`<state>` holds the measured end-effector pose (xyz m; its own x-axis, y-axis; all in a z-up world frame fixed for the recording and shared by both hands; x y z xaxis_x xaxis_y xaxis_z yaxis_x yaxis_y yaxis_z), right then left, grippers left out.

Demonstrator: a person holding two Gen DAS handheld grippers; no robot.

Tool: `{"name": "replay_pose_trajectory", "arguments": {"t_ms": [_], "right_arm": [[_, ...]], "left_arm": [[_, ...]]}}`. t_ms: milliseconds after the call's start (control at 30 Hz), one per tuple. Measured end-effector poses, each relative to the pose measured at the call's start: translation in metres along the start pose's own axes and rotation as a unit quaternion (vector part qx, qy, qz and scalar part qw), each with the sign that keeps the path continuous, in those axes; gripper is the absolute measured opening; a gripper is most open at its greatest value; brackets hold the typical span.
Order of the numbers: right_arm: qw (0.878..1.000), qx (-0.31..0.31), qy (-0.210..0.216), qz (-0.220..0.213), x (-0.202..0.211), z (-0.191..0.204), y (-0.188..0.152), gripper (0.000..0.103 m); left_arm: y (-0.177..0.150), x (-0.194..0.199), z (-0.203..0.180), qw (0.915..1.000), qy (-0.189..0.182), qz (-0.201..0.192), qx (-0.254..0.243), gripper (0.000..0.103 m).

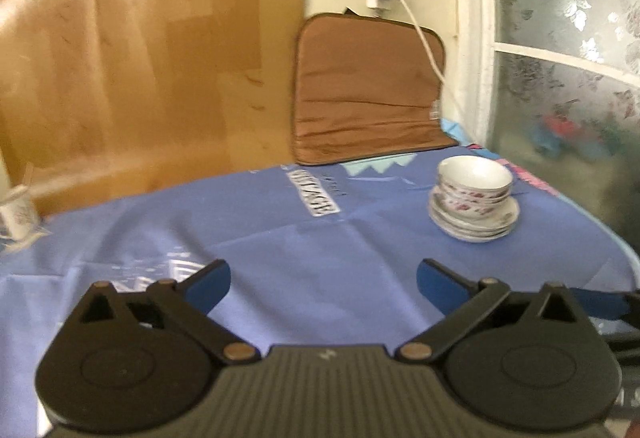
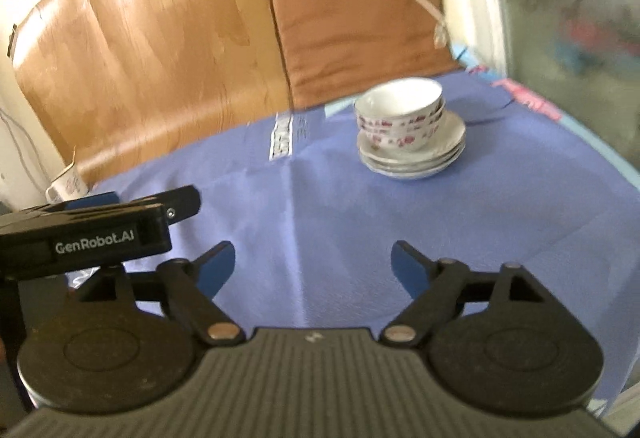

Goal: Organize plates and bowls

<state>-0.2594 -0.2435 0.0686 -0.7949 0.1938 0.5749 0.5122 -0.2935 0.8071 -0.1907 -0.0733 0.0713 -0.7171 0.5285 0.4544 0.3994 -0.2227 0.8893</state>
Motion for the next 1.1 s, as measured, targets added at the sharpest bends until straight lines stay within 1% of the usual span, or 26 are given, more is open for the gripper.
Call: {"name": "replay_pose_trajectory", "arguments": {"t_ms": [67, 167, 233, 367, 500, 633, 767, 833, 933, 1033, 1100], "right_arm": [[1.0, 0.007, -0.009, -0.016, 0.006, 0.004, -0.006, 0.093], [1.0, 0.026, -0.009, -0.014, 0.013, 0.007, -0.009, 0.093], [1.0, 0.022, -0.006, -0.018, 0.016, 0.006, -0.01, 0.096], [1.0, 0.01, -0.005, -0.02, 0.019, 0.003, -0.018, 0.097], [1.0, -0.005, -0.002, -0.014, 0.02, 0.009, -0.035, 0.099], [1.0, 0.001, -0.001, -0.016, 0.02, 0.015, -0.04, 0.1], [1.0, -0.003, -0.005, -0.024, 0.022, 0.015, -0.041, 0.1], [1.0, -0.007, -0.008, -0.028, 0.023, 0.014, -0.043, 0.1], [0.999, -0.012, -0.012, -0.033, 0.025, 0.014, -0.043, 0.103], [0.999, -0.015, -0.014, -0.038, 0.025, 0.015, -0.045, 0.103], [0.999, -0.016, -0.013, -0.04, 0.026, 0.014, -0.046, 0.103]], "left_arm": [[-0.004, 0.009, -0.002, 0.9998, 0.017, -0.005, -0.006, 0.103], [-0.009, 0.016, -0.006, 0.9996, 0.027, -0.007, -0.004, 0.103], [-0.012, 0.019, -0.011, 0.9994, 0.033, -0.008, -0.006, 0.103], [-0.016, 0.023, -0.019, 0.9987, 0.049, -0.013, -0.01, 0.103], [-0.022, 0.025, -0.023, 0.9976, 0.063, -0.028, -0.008, 0.103], [-0.024, 0.025, -0.024, 0.9981, 0.057, -0.023, -0.002, 0.103], [-0.027, 0.03, -0.024, 0.9974, 0.063, -0.034, -0.001, 0.103], [-0.028, 0.033, -0.022, 0.9974, 0.061, -0.037, 0.01, 0.103], [-0.029, 0.031, -0.016, 0.9982, 0.049, -0.024, 0.027, 0.103], [-0.033, 0.03, -0.013, 0.9974, 0.061, -0.022, 0.031, 0.103], [-0.035, 0.029, -0.012, 0.9975, 0.06, -0.017, 0.031, 0.103]]}}
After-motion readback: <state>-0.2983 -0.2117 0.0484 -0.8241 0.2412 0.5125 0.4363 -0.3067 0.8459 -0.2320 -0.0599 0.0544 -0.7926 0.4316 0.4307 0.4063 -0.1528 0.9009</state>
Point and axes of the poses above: each gripper's, at about its wrist camera, not at the fingertips, and x roughly against the way its jaws point, z to its left, y to its top, the point moved 2 cm from there along -x, roughly the way its jaws point, and after that the axes turned 14 degrees about -y, right-handed, at the moved point
